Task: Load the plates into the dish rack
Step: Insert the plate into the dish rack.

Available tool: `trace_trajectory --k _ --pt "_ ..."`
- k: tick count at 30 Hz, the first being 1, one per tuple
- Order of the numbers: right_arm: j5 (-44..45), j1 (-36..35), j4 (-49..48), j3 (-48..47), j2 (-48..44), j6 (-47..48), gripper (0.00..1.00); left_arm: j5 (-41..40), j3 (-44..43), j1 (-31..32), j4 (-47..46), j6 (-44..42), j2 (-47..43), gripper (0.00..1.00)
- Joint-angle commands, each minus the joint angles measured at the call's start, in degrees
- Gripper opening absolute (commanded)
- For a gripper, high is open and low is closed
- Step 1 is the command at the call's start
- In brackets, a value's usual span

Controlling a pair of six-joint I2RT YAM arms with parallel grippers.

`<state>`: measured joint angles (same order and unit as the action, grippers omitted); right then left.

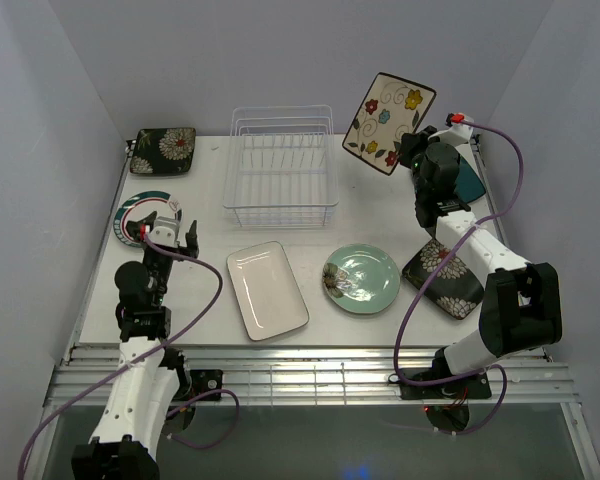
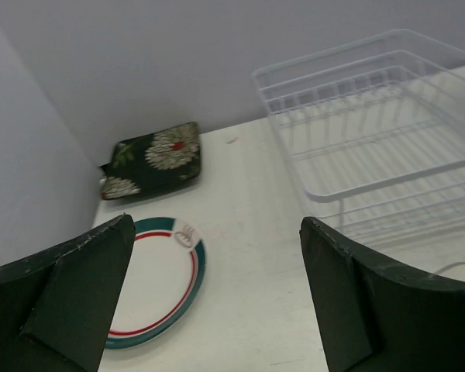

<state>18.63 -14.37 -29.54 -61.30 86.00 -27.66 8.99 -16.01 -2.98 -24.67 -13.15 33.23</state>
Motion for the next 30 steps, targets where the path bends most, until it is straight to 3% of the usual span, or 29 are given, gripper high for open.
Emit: trace_trajectory --k 1,5,6,7,12,15,19,23,30 --pt "2.11 -0.13 -13.18 -5.94 -4.96 -0.55 0.08 17.23 -7.0 0.08 3.57 3.03 4.63 0.98" --pt "0.71 -0.13 -12.65 -6.81 -5.4 -0.99 0.08 25.97 -19.11 2.01 5.84 10.58 18.85 0.98" --pt "0.62 -0.13 -12.47 -6.99 -5.49 -1.17 0.08 26.94 -22.63 4.1 10.12 10.77 26.19 0.98" --pt "0.44 -0.13 -12.39 -7.08 -5.49 -1.34 0.08 25.91 -29.97 7.61 12.51 10.69 30.01 0.98" --pt "-1.05 -0.31 -11.68 -8.48 -5.4 -2.13 0.08 27.47 -46.81 13.88 20.26 12.25 49.09 0.98" --pt "-1.23 -0.48 -11.59 -9.45 -5.31 -2.31 0.08 30.38 -56.65 16.25 25.16 14.45 61.04 0.82" --pt "-1.23 -0.92 -11.16 -11.12 -5.05 -2.22 0.08 29.24 -67.73 20.02 31.51 13.94 72.83 0.45" --pt "-1.85 -1.36 -11.15 -12.18 -4.7 -2.92 0.08 29.24 -73.89 20.74 32.05 14.55 78.47 0.28" --pt "-2.55 -2.77 -12.56 -13.58 -3.12 -3.54 0.08 31.52 -82.24 23.28 32.14 16.84 84.62 0.27"
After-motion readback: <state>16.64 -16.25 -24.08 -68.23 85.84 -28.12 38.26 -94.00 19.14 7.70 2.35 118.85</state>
